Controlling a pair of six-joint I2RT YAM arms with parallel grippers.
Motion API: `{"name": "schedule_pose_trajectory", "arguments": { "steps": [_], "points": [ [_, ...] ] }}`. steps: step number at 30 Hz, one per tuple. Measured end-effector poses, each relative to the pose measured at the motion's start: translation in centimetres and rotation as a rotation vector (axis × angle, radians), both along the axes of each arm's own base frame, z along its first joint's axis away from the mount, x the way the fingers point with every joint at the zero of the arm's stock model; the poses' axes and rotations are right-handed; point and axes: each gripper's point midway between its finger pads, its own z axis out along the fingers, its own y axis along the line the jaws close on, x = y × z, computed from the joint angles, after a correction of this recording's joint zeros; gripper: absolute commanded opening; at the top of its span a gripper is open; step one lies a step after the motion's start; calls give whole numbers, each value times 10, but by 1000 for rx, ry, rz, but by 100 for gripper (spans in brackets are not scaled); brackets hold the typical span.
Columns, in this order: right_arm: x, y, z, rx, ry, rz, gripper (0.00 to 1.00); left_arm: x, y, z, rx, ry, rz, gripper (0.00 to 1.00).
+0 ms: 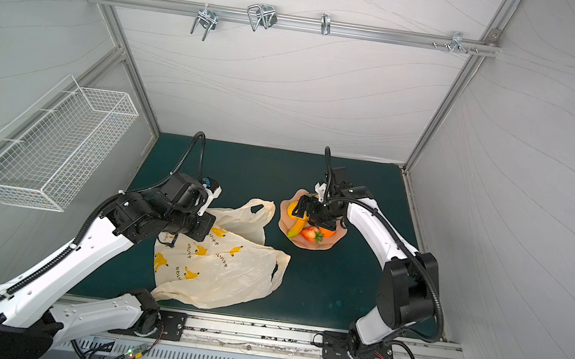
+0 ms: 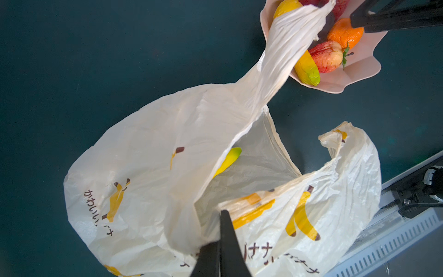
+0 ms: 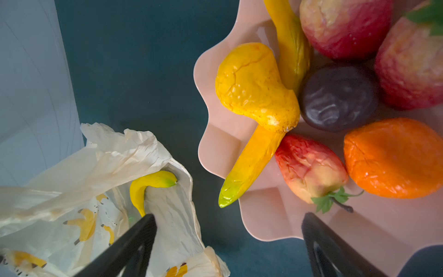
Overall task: Place the fruits into the plastic bag
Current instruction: Pick up the fruit from the plate.
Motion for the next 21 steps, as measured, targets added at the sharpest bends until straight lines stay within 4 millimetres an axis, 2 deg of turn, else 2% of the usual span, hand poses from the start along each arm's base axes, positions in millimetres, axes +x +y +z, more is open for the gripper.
{"name": "schedule_pose_trajectory", "arguments": {
  "steps": [10,21],
  "points": [
    [41,8,-15,-102,-81,89,97,-3,-4,0,-25,16,-7,0],
    [51,34,-44,-209,-126,189,94,-5,-6,0,-36,26,-7,0]
  ]
}}
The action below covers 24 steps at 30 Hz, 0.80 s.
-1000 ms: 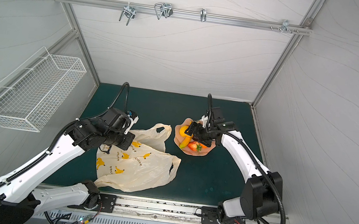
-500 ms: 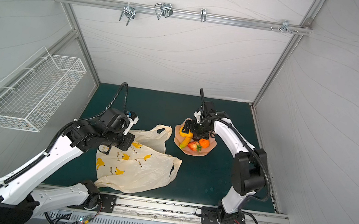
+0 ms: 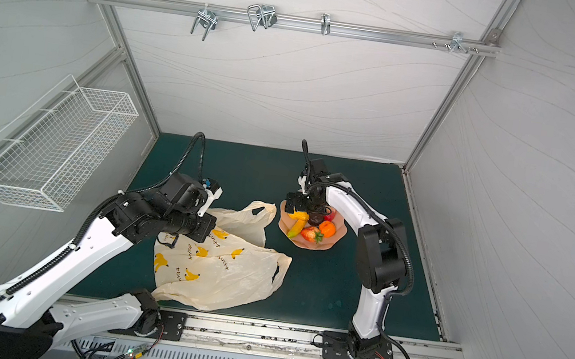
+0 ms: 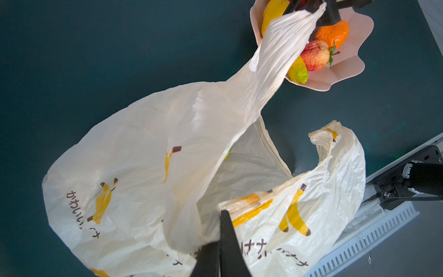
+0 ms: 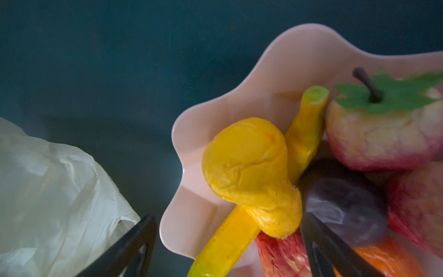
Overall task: Place the fruits into the plastic bag
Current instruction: Pick up the fruit from the plate.
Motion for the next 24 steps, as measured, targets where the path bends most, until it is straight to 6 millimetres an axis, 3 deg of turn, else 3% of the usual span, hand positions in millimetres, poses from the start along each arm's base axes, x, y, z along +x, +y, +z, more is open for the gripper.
{"name": "schedule_pose_trajectory", "arguments": {
  "steps": [13,24],
  "points": [
    [7,-5,-26,-129,-28,6,88,-1,-2,0,-17,11,5,0],
    [12,-3,-33,-150,-35,6,74,-2,-3,1,-24,13,2,0]
  ]
}}
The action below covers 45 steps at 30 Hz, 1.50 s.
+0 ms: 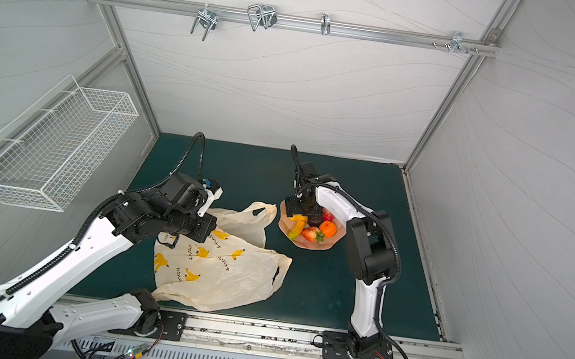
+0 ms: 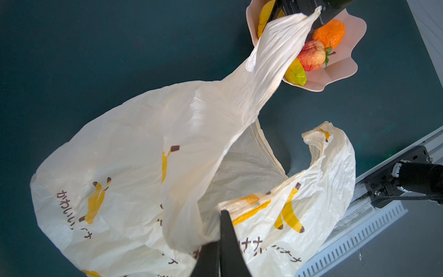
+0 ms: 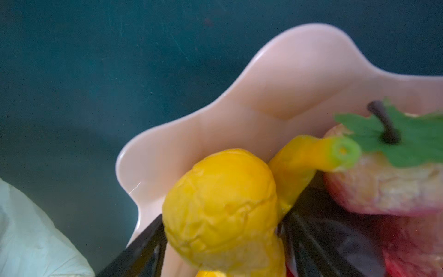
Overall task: Place the fruits into the plastic bag
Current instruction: Pick up the fruit from the plate.
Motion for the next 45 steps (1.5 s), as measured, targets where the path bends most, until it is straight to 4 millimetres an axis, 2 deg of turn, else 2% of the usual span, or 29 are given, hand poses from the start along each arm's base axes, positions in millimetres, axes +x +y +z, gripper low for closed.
{"name": "schedule_pose_trajectory", "arguments": {
  "steps": [3,6,10,16,19,24,29,39,45],
  "points": [
    [-1,1,-1,-3,0,4,70,0,0,1,-3,-2,1,0],
    [-3,4,-1,-10,-4,14,58,0,0,3,-10,-9,2,0],
    [-5,8,-1,-7,0,10,57,-1,0,4,-16,-12,1,0],
    [-8,7,4,5,-2,-14,48,-1,0,4,-16,-12,1,0],
    [-8,7,15,26,-18,-26,38,-1,0,4,-16,-12,1,0],
    [-6,5,32,62,-36,-50,31,-1,-1,5,-18,-13,-1,0],
    [-5,-1,50,103,-54,-87,28,-1,-2,5,-23,-13,-5,0],
    [-20,-37,106,298,-64,-240,24,0,-8,8,-52,-18,-20,0],
    [-29,-49,123,413,-31,-305,24,0,-10,9,-62,-19,-24,0]
  ]
}}
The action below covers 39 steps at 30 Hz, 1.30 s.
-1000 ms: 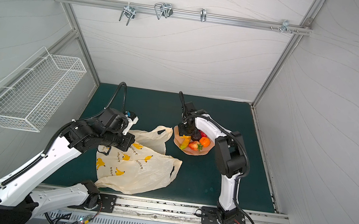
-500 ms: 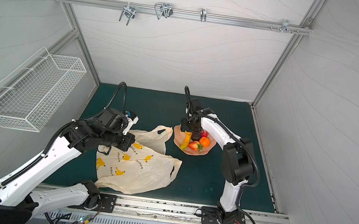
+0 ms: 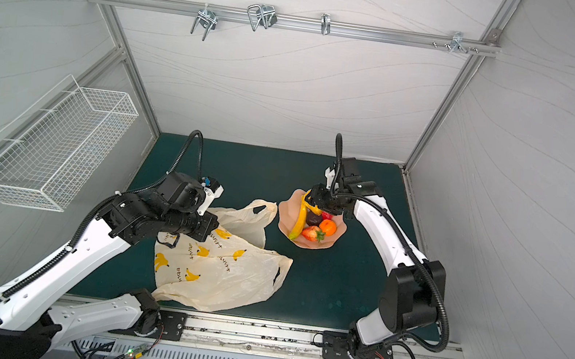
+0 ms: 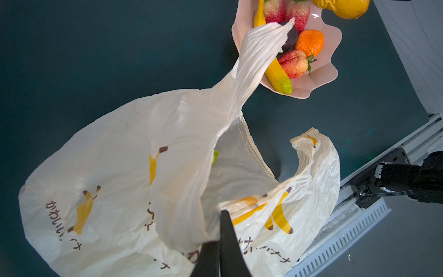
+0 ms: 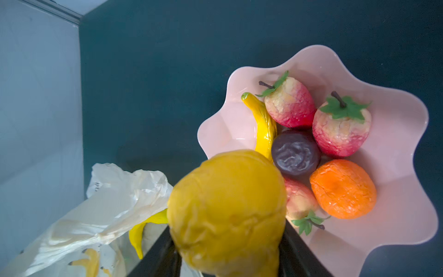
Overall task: Place the fruits into the plastic bag
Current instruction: Pick up the fruit from the plate, then place the fruit in the plastic bag.
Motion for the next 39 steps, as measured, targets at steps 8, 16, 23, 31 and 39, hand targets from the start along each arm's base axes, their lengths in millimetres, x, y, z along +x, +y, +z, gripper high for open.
{"name": "schedule_pose_trajectory", "arguments": {
  "steps": [8,16,23,31,39],
  "points": [
    [-21,-10,12,214,64,-37,26,1,-3,2,-14,-7,-3,0],
    [-71,35,34,476,114,108,25,0,-6,3,-33,-1,-11,0],
    [-134,103,28,495,169,343,26,-1,-9,4,-50,8,-15,0],
    [-130,125,6,458,142,345,26,-1,-12,5,-68,15,-18,0],
    [-160,136,-34,400,165,392,28,1,-20,11,-124,12,-11,0]
  ]
}}
